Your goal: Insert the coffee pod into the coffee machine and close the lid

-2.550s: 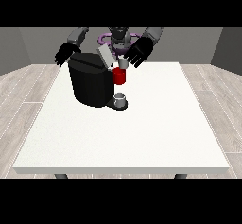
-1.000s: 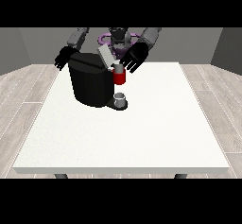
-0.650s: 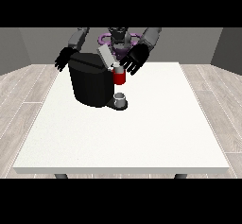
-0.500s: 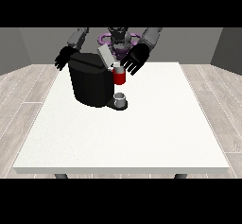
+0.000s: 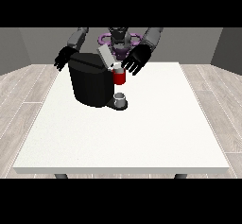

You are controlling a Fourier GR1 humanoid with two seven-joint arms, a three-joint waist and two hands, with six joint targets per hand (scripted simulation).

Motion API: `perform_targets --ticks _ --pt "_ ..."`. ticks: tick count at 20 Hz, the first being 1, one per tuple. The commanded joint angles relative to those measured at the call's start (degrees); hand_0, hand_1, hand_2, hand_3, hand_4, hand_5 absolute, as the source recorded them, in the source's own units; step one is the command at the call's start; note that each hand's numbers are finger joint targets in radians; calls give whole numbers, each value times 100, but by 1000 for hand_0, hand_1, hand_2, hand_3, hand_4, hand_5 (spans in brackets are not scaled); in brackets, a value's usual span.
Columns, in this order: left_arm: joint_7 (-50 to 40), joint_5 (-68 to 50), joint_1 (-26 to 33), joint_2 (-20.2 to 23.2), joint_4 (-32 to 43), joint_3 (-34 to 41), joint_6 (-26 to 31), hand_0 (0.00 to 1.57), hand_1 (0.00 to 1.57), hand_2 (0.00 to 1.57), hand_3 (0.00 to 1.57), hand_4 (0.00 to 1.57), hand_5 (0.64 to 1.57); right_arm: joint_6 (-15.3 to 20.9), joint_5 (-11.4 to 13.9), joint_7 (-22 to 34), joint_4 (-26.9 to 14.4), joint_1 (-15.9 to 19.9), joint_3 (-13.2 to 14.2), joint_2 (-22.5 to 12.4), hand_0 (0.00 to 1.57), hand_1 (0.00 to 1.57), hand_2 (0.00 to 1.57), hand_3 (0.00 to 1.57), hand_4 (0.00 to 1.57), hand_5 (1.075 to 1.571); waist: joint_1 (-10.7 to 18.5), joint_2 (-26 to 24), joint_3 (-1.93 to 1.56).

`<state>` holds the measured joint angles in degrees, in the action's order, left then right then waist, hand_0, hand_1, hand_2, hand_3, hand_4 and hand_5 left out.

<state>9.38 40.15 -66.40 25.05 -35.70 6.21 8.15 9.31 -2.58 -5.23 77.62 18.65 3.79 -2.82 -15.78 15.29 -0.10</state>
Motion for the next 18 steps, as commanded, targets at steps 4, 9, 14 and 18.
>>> perform_targets --ticks 4,9,14,18 --pt "81 320 75 80 244 -261 195 0 0 0 0 0 1571 299 216 378 273 68 -301 253 0 0 0 0 419 1571 -109 -29 11" --pt "-77 376 -42 -42 12 -333 330 0 0 0 0 0 1571 60 -24 -65 -280 25 98 21 0 0 0 0 348 1571 125 -47 6" --pt "83 355 2 98 79 -254 469 0 0 0 0 0 1571 259 183 -157 -133 -237 -155 258 0 0 0 0 378 1571 108 -186 8" --pt "-52 336 272 -183 -86 -306 508 0 0 0 0 0 1571 -33 -118 34 -338 -332 188 -75 0 0 0 0 363 1571 300 -659 8"
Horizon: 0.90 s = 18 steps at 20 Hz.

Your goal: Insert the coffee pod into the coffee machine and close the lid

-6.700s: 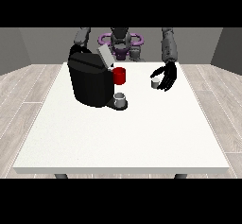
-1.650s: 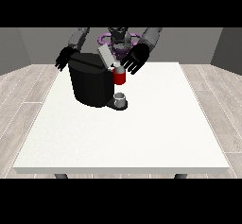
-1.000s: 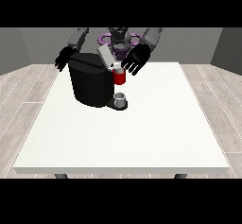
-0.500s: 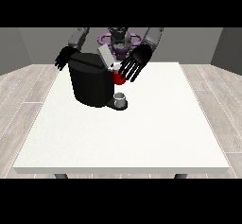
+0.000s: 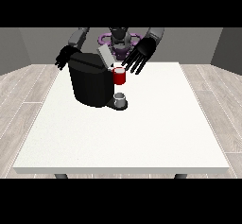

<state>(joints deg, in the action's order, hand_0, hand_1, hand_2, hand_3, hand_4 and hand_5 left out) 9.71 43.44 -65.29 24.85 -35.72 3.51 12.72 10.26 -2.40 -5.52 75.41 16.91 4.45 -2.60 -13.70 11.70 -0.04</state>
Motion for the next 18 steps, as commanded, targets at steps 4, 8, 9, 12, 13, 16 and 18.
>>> perform_targets --ticks 4,8,9,12,13,16,18 --pt "-309 33 253 -361 -127 2 -114 0 0 0 0 0 1571 -75 -73 -48 -36 -251 -6 29 0 0 0 0 383 1571 76 -400 2" --pt "-150 -413 676 -458 -101 320 115 0 0 0 0 0 1571 -207 -212 386 138 -501 56 -126 0 0 0 0 434 1571 263 -997 5" --pt "-134 -722 834 -794 -184 590 -204 0 0 0 0 0 1571 -70 -106 -197 -89 -640 146 -60 0 0 0 0 430 1571 474 -872 5" --pt "83 -1410 1108 -1031 -238 1176 -251 0 0 0 0 79 1571 -135 -250 19 -45 -925 208 -60 0 0 0 0 370 1571 628 -1342 11" --pt "240 -1608 1339 -1119 -222 1290 -146 0 0 0 0 249 1571 -116 -193 -190 -20 -1141 143 29 0 0 0 0 399 1571 719 -1503 12" --pt "261 -2059 1596 -1400 -246 1540 109 0 0 0 0 0 1571 -209 -260 -17 -42 -1024 333 -271 0 0 0 0 492 1571 1055 -1801 8" --pt "351 -2157 1942 -1457 -252 1565 186 0 0 0 0 0 1571 -199 -82 41 137 -1062 197 -359 0 0 0 0 357 1571 1177 -2036 8"
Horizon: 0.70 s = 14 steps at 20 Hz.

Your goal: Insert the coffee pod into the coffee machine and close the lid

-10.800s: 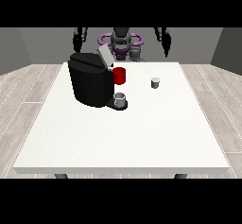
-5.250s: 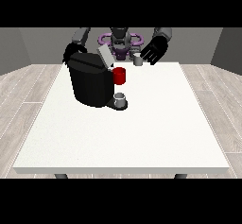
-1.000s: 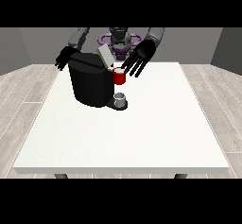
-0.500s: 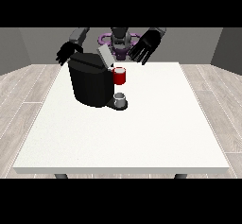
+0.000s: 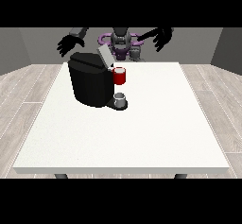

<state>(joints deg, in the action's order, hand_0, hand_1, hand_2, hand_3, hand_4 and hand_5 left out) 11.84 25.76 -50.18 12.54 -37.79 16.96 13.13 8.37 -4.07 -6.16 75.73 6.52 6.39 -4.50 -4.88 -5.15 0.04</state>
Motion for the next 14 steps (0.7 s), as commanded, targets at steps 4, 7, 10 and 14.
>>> perform_targets --ticks 4,7,10,14 --pt "279 -585 1073 -511 -103 306 9 0 0 0 0 191 1571 -634 -114 93 422 -239 -160 -348 0 0 0 0 370 1571 347 -686 -2" --pt "433 -815 1460 -725 -101 442 -5 0 0 0 0 215 1571 -505 -119 712 733 239 -180 -423 0 0 0 0 125 1571 552 -847 2" --pt "326 -980 1648 -667 -272 467 115 0 0 0 0 0 1571 -574 35 835 1013 219 -436 -407 0 0 0 0 43 1571 560 -883 -2" --pt "310 -1261 1804 -1053 -619 336 383 0 0 0 0 0 1571 -736 5 663 741 352 -397 -447 0 0 0 0 0 1571 1025 -785 -5"
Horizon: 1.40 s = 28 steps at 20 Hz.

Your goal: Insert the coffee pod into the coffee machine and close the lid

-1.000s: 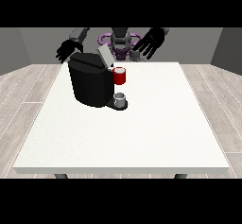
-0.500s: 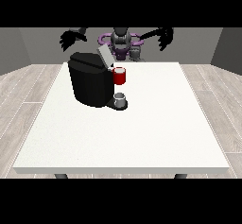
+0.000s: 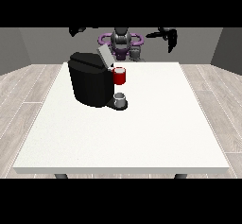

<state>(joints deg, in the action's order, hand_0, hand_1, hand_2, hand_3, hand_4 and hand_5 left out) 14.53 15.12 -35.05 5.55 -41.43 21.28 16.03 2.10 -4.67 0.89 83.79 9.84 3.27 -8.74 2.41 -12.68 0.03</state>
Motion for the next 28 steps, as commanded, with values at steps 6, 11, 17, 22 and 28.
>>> perform_targets --ticks 6,11,17,22,28 --pt "-80 -548 759 -274 -777 -65 224 0 0 0 0 0 1571 -209 270 198 56 399 -224 -158 0 0 0 0 239 1571 477 152 -3" --pt "-265 -768 1180 -544 -1485 -640 122 0 0 0 0 222 1571 -177 552 -41 -271 577 -402 13 0 0 0 0 0 1571 623 320 -4" --pt "-787 -1050 1518 -538 -2568 -717 136 0 0 0 0 0 1571 -463 106 62 -705 1142 116 -146 0 0 0 0 0 1571 727 662 -4" --pt "-697 -1230 1924 -554 -2967 -956 1 0 0 0 0 0 1571 -617 -103 -80 -1200 1391 445 -292 0 0 0 0 0 1571 690 1019 -4" --pt "-1114 -1329 1990 -468 -3505 -1113 -263 0 0 0 0 0 1571 -649 24 -49 -1613 1995 404 -289 0 0 0 0 0 1571 589 1208 -4"
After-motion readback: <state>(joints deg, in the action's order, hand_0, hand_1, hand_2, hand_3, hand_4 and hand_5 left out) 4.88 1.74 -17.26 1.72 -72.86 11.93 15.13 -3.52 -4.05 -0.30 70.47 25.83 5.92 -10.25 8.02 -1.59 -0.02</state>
